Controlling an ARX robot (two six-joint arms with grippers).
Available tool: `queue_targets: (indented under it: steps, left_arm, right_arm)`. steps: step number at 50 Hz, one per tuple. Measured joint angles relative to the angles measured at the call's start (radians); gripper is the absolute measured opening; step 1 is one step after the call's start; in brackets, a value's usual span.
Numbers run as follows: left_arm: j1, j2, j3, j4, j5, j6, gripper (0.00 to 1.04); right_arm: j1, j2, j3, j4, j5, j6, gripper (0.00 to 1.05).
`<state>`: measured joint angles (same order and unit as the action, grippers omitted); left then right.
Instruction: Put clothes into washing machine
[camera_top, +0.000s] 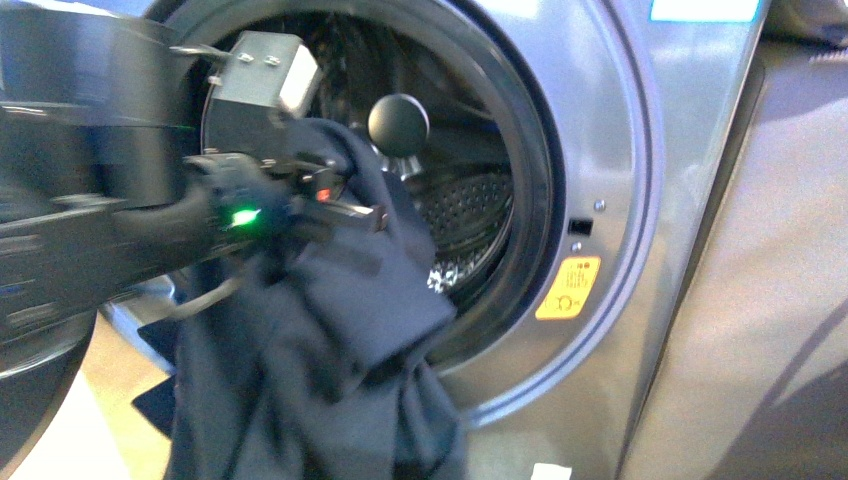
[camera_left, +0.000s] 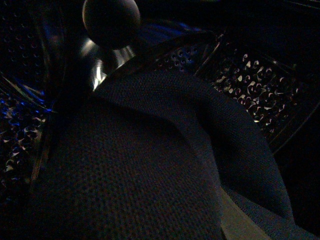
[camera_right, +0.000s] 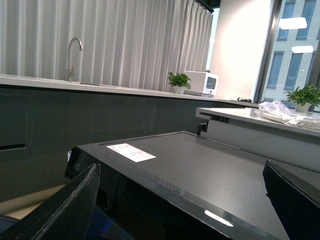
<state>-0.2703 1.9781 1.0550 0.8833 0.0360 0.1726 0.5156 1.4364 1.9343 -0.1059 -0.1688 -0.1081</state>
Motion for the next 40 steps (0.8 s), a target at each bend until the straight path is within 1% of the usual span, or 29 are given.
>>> queue_targets:
  steps: [11,30,39,40]
  left_arm:
    - [0.003,0.142,0.171,-0.041,-0.019,0.005,0.07]
    - [0.026,0.332,0.515,-0.203,-0.083,-0.024,0.07]
    - [0.028,0.395,0.622,-0.272,-0.093,-0.024,0.07]
    - [0.028,0.401,0.632,-0.277,-0.093,-0.024,0.07]
  right_arm:
    - [0.000,0.000,0.000,0.000,0.000,0.000,0.97]
    - [0.000,0.000,0.000,0.000,0.000,0.000,0.97]
    - [0.000,0.000,0.000,0.000,0.000,0.000,0.97]
    - [0.002,0.000,0.000,0.003,0.013,0.000,0.97]
